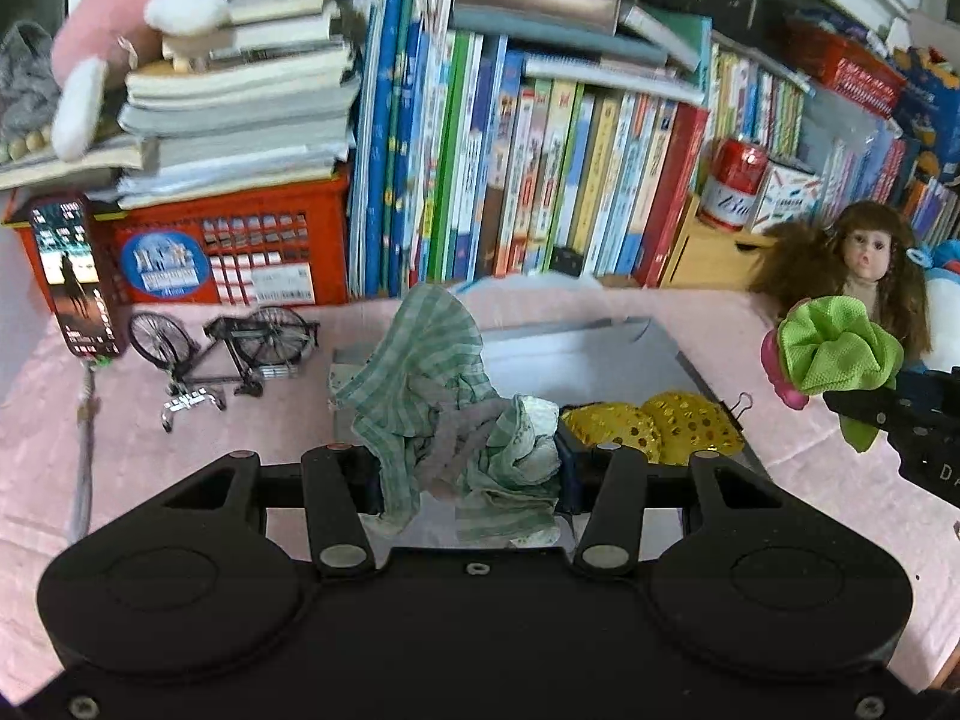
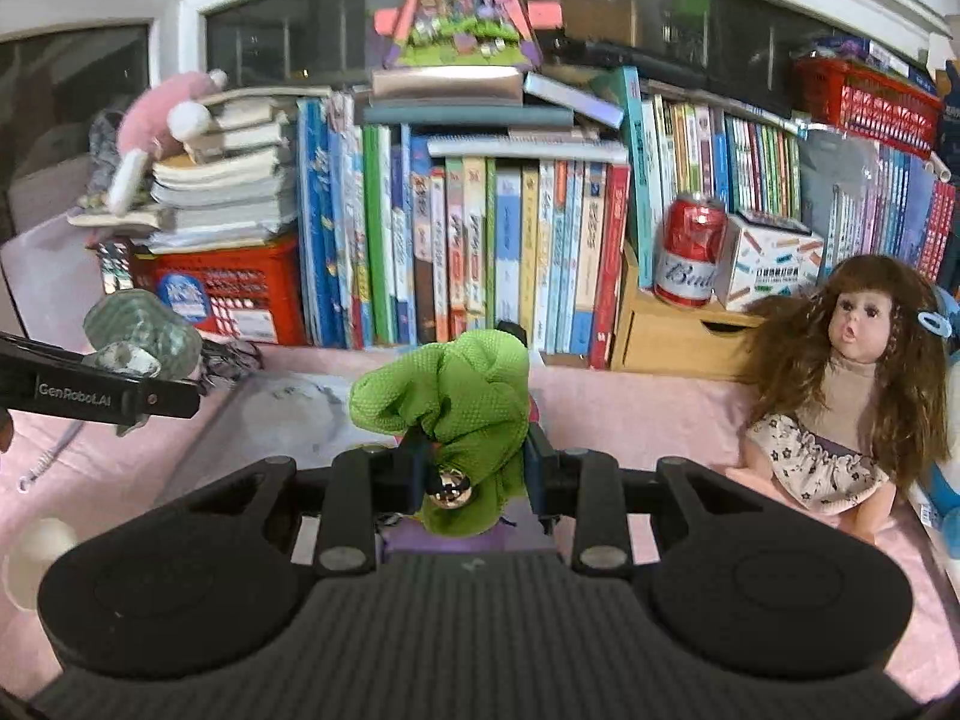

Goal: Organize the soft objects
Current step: 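Carry the green scrunchie with the right tool while the left tool carries the checked cloth to the tray, then lower the scrunchie into the tray with the right tool while the left tool releases the checked cloth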

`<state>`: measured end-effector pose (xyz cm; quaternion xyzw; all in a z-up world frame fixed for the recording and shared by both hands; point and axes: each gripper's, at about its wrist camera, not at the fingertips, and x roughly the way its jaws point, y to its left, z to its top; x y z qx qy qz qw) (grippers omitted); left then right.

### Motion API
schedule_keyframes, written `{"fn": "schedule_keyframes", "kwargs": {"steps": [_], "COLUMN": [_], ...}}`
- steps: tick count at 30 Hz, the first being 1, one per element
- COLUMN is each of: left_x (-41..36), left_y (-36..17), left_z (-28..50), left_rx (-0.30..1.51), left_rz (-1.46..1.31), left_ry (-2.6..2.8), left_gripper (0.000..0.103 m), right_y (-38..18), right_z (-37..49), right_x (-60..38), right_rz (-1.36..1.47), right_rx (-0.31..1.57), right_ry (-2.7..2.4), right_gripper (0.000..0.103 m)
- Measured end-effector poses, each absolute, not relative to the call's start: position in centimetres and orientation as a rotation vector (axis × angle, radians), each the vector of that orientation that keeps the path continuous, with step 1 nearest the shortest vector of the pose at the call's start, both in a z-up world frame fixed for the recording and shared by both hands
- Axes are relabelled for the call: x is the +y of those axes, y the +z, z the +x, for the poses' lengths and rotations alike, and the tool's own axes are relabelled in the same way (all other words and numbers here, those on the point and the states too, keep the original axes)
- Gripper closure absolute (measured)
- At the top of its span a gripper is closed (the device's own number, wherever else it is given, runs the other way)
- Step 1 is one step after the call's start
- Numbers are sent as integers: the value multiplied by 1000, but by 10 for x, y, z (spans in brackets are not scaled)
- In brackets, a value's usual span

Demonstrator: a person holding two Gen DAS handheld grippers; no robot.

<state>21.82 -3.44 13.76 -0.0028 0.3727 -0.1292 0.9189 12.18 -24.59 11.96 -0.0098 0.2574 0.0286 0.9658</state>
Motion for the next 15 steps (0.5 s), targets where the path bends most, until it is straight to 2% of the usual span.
{"fn": "schedule_keyframes", "kwargs": {"steps": [9,15], "left_x": [-32,-32], "left_y": [108,92], "left_z": [247,262], "left_rx": [924,983], "left_rz": [-60,-82], "left_ry": [-246,-217], "left_gripper": [56,56], "right_y": [85,73], "right_z": [146,158], "right_x": [-259,-254], "right_rz": [26,33], "right_rx": [738,785], "right_ry": [87,114], "right_gripper": [67,66]}}
